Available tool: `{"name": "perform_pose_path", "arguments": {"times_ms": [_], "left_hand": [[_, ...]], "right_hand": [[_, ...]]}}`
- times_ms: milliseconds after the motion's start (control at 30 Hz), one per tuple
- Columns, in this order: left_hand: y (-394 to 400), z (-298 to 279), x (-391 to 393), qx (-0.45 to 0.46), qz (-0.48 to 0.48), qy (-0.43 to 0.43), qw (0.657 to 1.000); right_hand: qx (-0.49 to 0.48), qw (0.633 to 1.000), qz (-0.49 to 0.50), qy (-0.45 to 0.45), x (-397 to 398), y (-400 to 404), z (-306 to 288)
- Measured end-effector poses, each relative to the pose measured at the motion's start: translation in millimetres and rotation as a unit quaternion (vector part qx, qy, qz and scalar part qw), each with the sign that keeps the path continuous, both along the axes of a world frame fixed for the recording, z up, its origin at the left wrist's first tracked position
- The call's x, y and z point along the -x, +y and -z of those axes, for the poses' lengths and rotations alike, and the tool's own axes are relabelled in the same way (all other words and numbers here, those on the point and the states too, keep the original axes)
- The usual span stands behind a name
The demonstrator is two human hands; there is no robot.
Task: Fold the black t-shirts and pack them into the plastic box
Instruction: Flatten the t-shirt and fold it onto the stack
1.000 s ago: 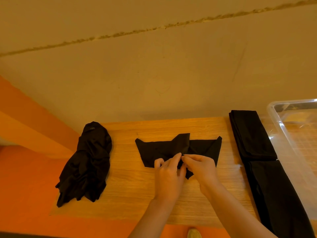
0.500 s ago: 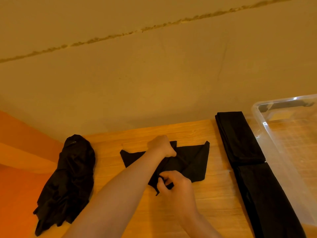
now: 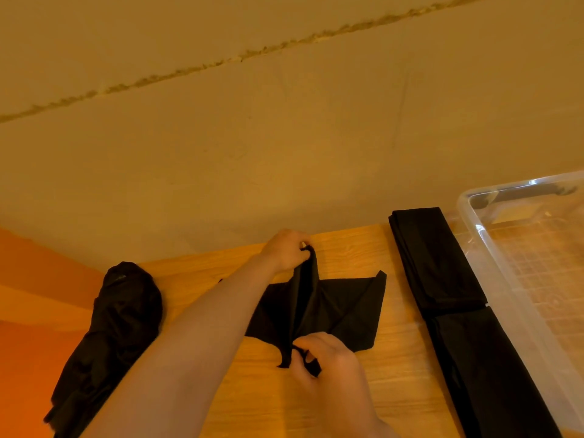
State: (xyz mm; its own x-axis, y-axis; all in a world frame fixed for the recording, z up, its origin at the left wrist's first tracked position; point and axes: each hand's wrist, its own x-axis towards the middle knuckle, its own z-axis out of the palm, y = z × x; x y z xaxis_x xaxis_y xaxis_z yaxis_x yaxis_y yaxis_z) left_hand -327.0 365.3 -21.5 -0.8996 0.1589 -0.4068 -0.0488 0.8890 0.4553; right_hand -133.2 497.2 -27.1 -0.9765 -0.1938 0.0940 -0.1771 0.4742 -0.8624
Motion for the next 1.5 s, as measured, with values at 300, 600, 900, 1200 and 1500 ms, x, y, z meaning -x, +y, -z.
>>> {"name": "perform_pose_path", "arguments": {"times_ms": [300,600,900,1200,1500], "left_hand": [[-37,-72,-7,-0.124,-0.031,0.040,0.991],[-69,-117,-34,-0.156,-0.186,0.128,0.962],[-98,-153,-85,-0.110,-0.203,0.076,0.970],[-105,-198,-121,-0.305,-0.442,0.013,0.843],[-126,-247,-159,-0.353,-0.399,0.019,0.846]], "right_hand": [[0.012,1.000,0.013,0.026,5,25,-15],[0.026,0.995,0.040,0.083,11,38,-44],[0.032,0.986,0.093,0.133,24,55,-86],[0.019,0.985,0.077,0.154,36,50,-147],[0.011,0.992,0.041,0.119,46,45,-200]]}}
